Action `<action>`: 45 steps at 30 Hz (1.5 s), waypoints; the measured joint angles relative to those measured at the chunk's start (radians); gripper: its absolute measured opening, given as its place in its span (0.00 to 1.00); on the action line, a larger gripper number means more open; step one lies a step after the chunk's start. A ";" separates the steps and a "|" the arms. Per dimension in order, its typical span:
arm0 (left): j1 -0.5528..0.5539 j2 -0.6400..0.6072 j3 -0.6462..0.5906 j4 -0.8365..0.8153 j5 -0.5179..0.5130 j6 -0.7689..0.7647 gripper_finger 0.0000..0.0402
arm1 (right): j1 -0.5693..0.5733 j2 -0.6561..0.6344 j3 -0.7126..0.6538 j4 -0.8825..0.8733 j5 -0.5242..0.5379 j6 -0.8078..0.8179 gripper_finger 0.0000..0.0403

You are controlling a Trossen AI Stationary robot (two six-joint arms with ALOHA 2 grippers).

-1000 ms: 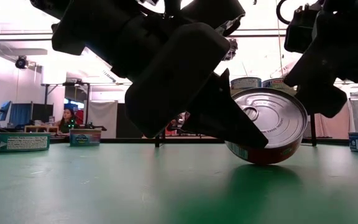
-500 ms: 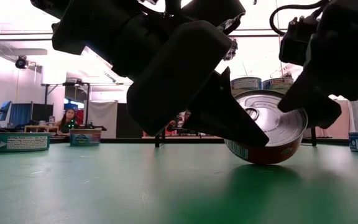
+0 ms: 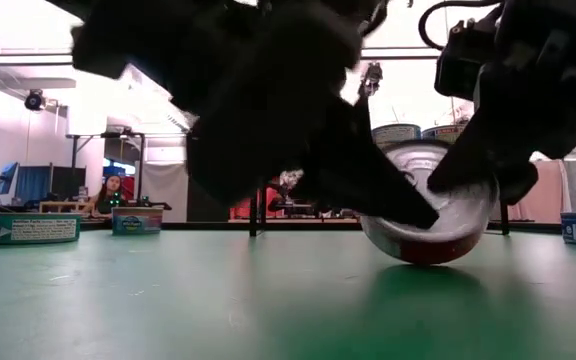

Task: Stack canned seafood by type on shelf
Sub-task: Stack the red tuna can on top of the other red tuna can on the shelf

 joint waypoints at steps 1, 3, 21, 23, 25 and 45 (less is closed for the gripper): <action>-0.005 -0.006 0.000 0.000 0.000 0.005 0.05 | 0.000 -0.009 0.000 -0.002 0.000 0.000 0.39; -0.011 -0.020 0.000 -0.001 -0.001 0.009 0.08 | 0.000 -0.027 0.000 -0.023 0.000 -0.018 0.32; -0.122 -0.323 -0.094 -0.223 -0.429 0.098 0.35 | -0.040 -0.247 -0.007 -0.067 0.078 -0.164 0.32; -0.121 -0.367 -0.153 -0.164 -0.431 0.099 0.36 | -0.050 -0.252 -0.019 -0.014 0.095 -0.208 0.32; -0.119 -0.415 -0.224 -0.089 -0.439 0.103 0.36 | -0.060 -0.248 -0.033 0.072 0.095 -0.256 0.32; -0.031 -0.558 -0.704 0.821 -0.406 0.114 0.46 | -0.240 -0.199 -0.062 0.414 -0.092 -0.546 0.32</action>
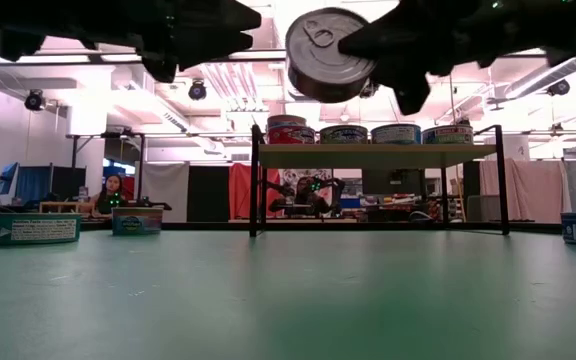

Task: Stack canned seafood by type on shelf
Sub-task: Stack the red tuna can on top of the other red tuna can on the shelf

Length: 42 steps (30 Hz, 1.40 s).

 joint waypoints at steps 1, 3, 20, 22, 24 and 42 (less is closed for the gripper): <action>0.006 0.000 0.000 0.003 0.010 0.001 0.47 | -0.014 0.000 -0.001 0.000 -0.016 -0.001 0.32; 0.017 0.000 0.000 0.013 0.025 0.019 0.50 | -0.039 0.001 -0.001 0.003 -0.036 -0.023 0.32; 0.159 -0.002 -0.019 0.051 0.341 -0.048 0.58 | -0.139 0.072 -0.015 0.150 -0.189 -0.157 0.32; 0.168 -0.002 -0.019 0.046 0.342 -0.063 0.58 | -0.139 0.073 -0.015 0.151 -0.189 -0.157 0.32; 0.173 -0.002 -0.019 0.035 0.300 -0.064 0.58 | -0.139 0.073 -0.015 0.150 -0.190 -0.157 0.32; 0.212 0.018 0.004 0.003 0.327 -0.070 0.58 | -0.140 0.080 0.003 0.181 -0.214 -0.195 0.32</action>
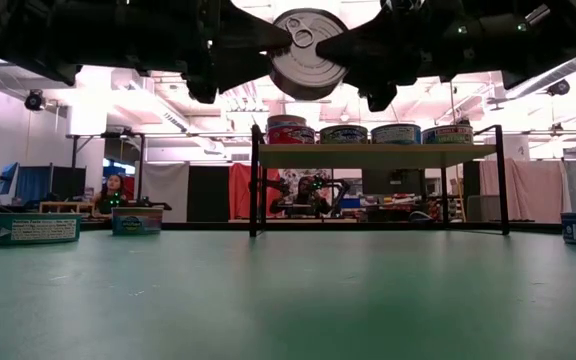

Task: Stack canned seafood by type on shelf
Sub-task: Stack the red tuna can on top of the other red tuna can on the shelf

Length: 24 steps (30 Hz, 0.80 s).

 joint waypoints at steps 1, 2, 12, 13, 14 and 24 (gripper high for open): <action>0.000 0.000 0.002 0.000 0.001 0.003 0.58 | 0.001 0.000 0.000 0.002 0.000 -0.007 0.32; 0.000 0.000 0.005 0.000 0.001 0.006 0.58 | 0.001 0.000 0.000 0.005 0.000 -0.012 0.32; 0.001 0.000 0.006 0.001 0.026 0.000 0.57 | 0.001 0.000 0.000 0.021 -0.006 -0.014 0.32; 0.001 0.000 0.007 0.000 0.037 0.000 0.57 | 0.001 0.000 0.000 0.021 -0.008 -0.013 0.32; 0.001 0.000 0.007 -0.001 0.048 -0.001 0.56 | 0.001 0.000 0.000 0.022 -0.008 -0.013 0.32; 0.006 0.000 0.013 -0.013 0.061 -0.023 0.32 | 0.001 0.000 0.001 0.021 0.001 -0.025 0.33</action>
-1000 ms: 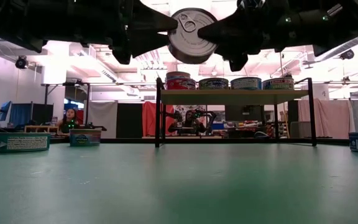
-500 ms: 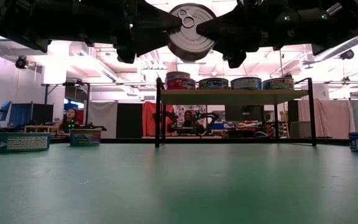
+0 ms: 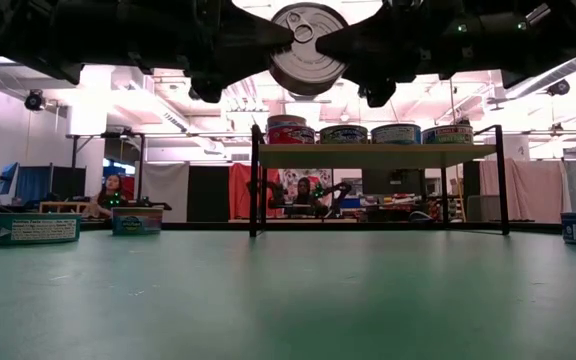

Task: Stack canned seafood by type on shelf
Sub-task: Stack the red tuna can on top of the other red tuna can on the shelf

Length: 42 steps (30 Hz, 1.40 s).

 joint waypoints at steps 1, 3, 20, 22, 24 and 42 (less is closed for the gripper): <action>0.000 0.000 0.000 0.000 0.000 0.000 0.32 | 0.000 0.000 0.000 0.000 0.000 0.000 0.33; 0.000 0.000 0.000 0.000 0.001 0.002 0.32 | 0.000 0.000 0.000 -0.001 -0.001 0.004 0.34; 0.009 -0.012 -0.060 0.165 -0.046 -0.088 0.32 | 0.000 -0.076 0.000 -0.114 0.052 0.044 0.58; 0.011 -0.013 -0.071 0.189 -0.064 -0.117 0.32 | 0.000 -0.100 0.000 -0.155 0.079 0.037 0.60; 0.011 -0.013 -0.082 0.209 -0.106 -0.148 0.32 | 0.000 -0.123 -0.001 -0.186 0.086 0.033 0.60; 0.140 -0.018 -0.158 0.410 0.005 -0.811 0.32 | 0.111 -0.199 -0.001 -0.249 0.307 -0.504 0.55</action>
